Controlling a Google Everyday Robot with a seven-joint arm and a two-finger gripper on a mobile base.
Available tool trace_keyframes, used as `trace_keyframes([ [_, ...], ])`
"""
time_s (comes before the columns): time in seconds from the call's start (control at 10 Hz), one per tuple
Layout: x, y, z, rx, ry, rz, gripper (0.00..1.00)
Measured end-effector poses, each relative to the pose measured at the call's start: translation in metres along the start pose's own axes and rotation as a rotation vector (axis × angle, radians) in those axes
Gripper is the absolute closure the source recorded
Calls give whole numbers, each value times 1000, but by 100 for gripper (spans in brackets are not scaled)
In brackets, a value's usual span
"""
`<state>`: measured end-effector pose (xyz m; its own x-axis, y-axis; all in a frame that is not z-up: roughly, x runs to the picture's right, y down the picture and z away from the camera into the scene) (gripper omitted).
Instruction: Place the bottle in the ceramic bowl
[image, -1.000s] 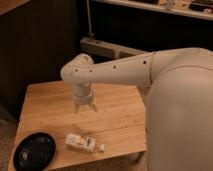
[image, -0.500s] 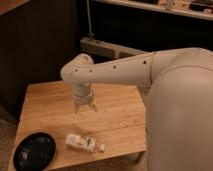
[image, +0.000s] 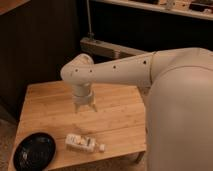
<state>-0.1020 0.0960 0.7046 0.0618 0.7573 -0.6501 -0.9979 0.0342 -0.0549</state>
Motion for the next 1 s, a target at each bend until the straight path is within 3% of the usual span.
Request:
trace_keyframes([
  [0.6, 0, 0, 0, 0, 1, -3, 35],
  [1.0, 13, -3, 2, 22, 0, -23, 35],
])
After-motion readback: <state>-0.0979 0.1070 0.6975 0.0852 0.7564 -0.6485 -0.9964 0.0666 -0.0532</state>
